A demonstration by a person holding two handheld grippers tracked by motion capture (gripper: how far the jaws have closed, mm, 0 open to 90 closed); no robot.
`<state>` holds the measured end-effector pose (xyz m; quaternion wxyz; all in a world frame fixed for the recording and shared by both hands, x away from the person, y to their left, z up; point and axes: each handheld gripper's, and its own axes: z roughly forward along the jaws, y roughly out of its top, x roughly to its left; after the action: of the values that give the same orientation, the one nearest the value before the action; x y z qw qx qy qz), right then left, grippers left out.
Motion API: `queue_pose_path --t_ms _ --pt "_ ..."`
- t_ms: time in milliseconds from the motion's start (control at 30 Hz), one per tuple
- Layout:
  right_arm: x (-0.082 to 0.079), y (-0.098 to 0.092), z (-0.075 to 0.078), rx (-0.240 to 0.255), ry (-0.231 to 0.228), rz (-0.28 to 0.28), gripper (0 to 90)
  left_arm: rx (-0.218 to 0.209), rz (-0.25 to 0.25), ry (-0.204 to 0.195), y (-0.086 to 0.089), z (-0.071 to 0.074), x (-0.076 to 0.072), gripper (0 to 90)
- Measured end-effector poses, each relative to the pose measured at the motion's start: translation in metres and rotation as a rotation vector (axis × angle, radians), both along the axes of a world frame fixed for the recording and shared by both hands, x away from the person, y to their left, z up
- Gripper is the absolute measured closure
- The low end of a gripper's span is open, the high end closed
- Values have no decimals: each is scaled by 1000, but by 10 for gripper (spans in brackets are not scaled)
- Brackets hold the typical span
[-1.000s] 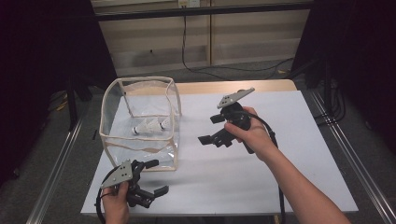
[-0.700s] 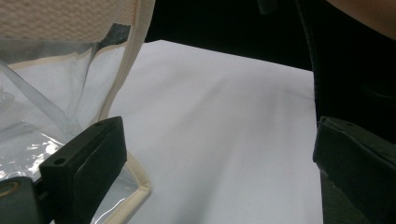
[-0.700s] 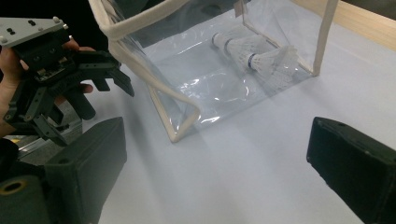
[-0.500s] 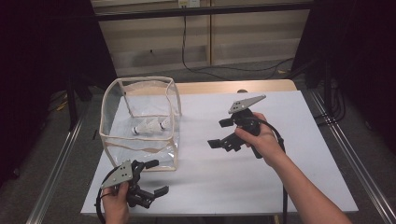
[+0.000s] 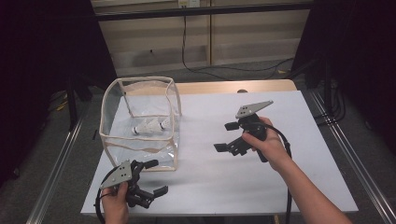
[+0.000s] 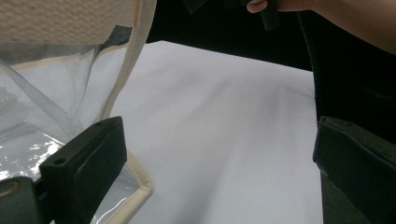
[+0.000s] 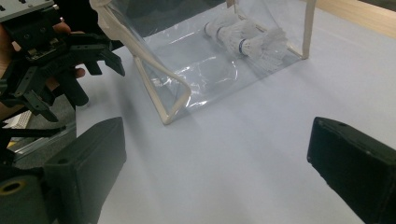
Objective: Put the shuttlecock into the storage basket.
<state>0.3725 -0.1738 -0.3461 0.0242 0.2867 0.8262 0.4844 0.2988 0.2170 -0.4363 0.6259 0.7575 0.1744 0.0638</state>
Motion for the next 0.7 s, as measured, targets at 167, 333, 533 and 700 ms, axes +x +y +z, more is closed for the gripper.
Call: queue_pose_path --t_ms 167,333,533,700 --pt "-4 -8 -6 2 1 -7 41 3 -2 0 -1 0 0 30" --pt "-7 -17 -13 15 2 -20 41 3 -2 0 -1 0 0 30" --pt "-12 -27 -19 23 0 -36 40 6 -3 -1 -1 0 0 30" --pt "-16 -32 -24 21 -7 -34 39 6 -1 -1 -1 0 0 30"
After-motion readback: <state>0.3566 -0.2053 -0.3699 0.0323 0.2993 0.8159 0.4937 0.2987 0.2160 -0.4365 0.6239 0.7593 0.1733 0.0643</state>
